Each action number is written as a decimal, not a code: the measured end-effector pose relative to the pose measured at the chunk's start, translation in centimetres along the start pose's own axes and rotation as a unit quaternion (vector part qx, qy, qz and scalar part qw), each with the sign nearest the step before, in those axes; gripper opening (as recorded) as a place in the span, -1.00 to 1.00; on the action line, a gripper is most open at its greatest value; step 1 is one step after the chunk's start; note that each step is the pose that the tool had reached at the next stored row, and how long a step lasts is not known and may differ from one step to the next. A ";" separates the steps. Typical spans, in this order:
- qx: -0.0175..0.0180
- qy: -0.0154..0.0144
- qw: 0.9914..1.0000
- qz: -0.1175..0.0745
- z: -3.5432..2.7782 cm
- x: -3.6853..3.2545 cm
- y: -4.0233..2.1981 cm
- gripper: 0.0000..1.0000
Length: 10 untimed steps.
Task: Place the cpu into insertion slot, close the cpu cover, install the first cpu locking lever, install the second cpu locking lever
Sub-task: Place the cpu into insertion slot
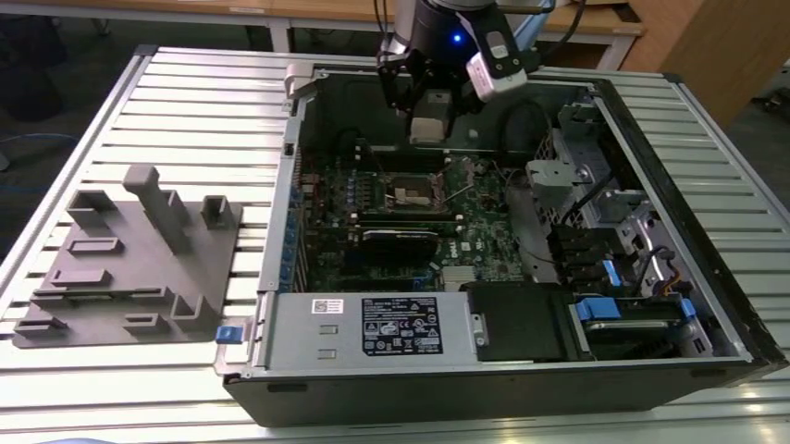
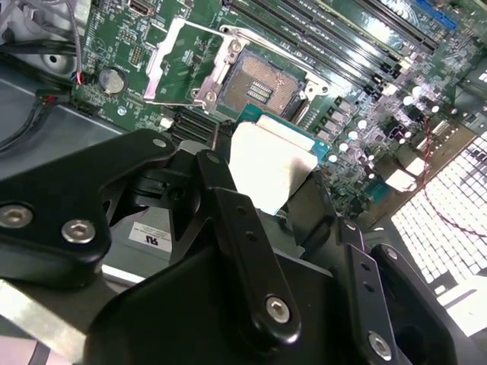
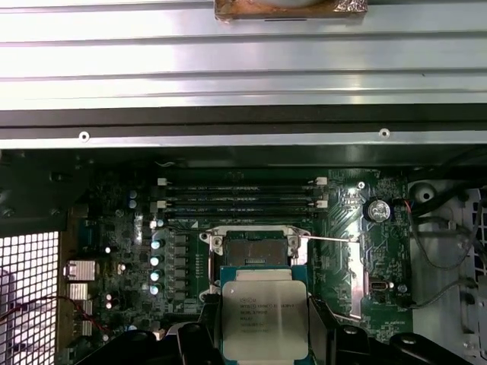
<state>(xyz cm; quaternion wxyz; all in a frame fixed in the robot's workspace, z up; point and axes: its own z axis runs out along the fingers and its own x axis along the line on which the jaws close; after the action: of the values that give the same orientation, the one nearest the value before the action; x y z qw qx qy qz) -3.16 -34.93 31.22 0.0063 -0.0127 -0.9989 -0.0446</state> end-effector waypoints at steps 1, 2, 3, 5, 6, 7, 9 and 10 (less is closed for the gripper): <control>0.000 0.000 1.000 0.000 0.01 0.00 0.00 0.08; 0.000 0.000 1.000 0.000 0.01 0.00 0.00 0.08; 0.000 0.000 1.000 0.000 0.03 0.00 0.00 0.08; 0.000 0.000 1.000 0.000 0.18 0.00 -0.02 0.08; 0.000 0.000 1.000 0.000 0.26 0.00 -0.02 0.08; 0.000 0.000 1.000 0.000 0.28 0.00 -0.03 0.08; 0.000 0.000 1.000 0.000 0.28 0.00 -0.03 0.08; 0.000 0.000 1.000 0.000 0.28 0.00 -0.03 0.08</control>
<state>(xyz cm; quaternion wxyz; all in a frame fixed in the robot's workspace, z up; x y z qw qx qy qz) -3.16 -34.93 30.93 0.0063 -0.0127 -0.9989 -0.0445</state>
